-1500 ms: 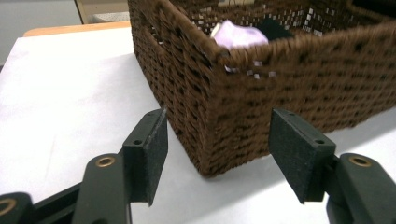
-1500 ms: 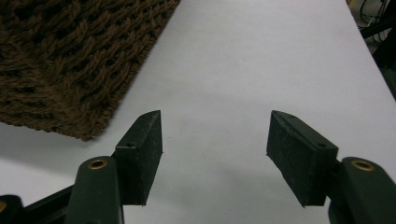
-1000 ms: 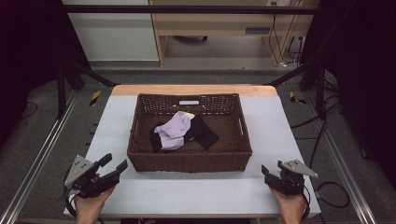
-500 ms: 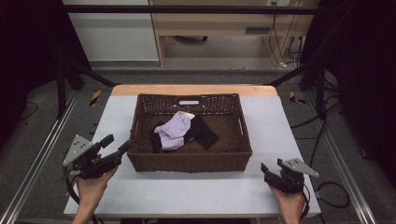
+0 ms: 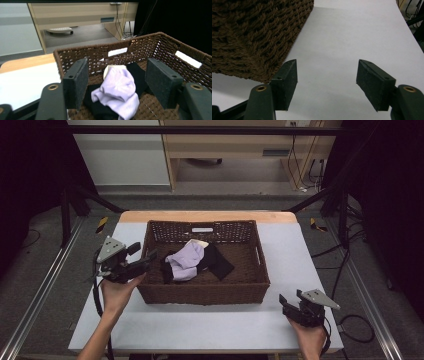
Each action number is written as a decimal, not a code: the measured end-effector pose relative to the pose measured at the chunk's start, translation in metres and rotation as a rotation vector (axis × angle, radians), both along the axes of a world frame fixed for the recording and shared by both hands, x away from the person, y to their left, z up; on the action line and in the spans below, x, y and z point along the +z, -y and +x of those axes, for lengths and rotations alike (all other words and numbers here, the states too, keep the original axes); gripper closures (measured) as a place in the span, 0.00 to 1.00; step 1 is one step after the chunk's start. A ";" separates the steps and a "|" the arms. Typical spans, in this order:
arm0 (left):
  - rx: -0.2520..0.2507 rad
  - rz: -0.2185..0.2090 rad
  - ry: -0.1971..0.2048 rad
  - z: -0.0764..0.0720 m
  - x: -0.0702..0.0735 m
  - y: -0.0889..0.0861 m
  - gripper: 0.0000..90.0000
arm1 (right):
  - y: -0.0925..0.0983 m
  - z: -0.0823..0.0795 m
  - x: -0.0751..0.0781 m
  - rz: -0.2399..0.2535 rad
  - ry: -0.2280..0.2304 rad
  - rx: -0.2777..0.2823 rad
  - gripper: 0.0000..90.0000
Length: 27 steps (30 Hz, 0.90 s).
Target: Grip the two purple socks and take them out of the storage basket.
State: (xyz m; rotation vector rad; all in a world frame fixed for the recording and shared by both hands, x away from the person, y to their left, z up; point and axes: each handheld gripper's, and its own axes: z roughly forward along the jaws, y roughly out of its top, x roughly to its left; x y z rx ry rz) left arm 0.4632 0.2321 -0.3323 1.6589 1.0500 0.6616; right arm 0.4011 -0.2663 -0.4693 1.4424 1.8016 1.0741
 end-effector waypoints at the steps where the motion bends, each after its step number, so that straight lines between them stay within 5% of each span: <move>1: 0.001 0.009 -0.007 0.006 0.002 0.004 0.40 | 0.000 0.000 0.000 -0.003 0.002 0.001 0.38; 16: -0.004 0.057 -0.030 0.053 -0.008 0.036 0.47 | 0.002 0.001 0.000 0.006 0.002 -0.002 0.39; 21: -0.014 0.108 -0.038 0.067 -0.018 0.050 0.49 | 0.003 0.001 0.000 0.007 0.002 -0.003 0.39; 27: -0.012 0.128 -0.095 0.085 -0.034 0.057 0.52 | 0.003 0.001 0.000 0.009 0.002 0.001 0.39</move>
